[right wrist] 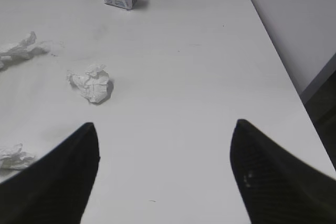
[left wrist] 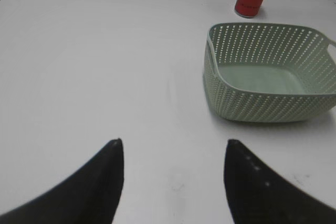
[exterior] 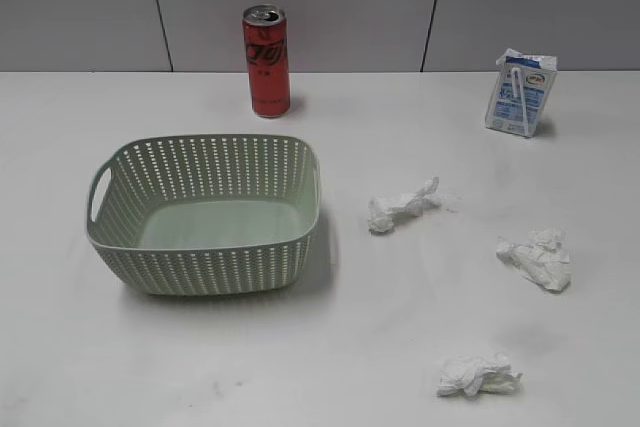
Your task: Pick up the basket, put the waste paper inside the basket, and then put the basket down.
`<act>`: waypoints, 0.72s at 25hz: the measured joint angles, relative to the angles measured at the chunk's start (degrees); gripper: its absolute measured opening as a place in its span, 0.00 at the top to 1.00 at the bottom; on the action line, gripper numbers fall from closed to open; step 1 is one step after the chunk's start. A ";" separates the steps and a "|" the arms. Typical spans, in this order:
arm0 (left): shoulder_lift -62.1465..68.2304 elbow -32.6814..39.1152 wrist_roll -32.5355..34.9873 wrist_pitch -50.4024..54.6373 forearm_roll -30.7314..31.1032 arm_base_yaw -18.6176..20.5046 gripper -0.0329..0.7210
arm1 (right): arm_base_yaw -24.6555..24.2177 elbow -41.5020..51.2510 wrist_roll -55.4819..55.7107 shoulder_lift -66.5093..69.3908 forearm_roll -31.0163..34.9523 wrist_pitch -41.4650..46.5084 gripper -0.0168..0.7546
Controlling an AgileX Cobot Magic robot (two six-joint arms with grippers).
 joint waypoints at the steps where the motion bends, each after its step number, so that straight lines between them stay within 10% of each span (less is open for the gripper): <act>1: 0.00 0.00 0.00 0.00 0.00 0.00 0.35 | 0.00 0.00 0.00 0.00 0.00 0.00 0.22; 18: 0.00 0.00 0.00 0.00 0.00 0.00 0.35 | 0.00 0.00 -0.05 0.00 0.00 0.00 0.22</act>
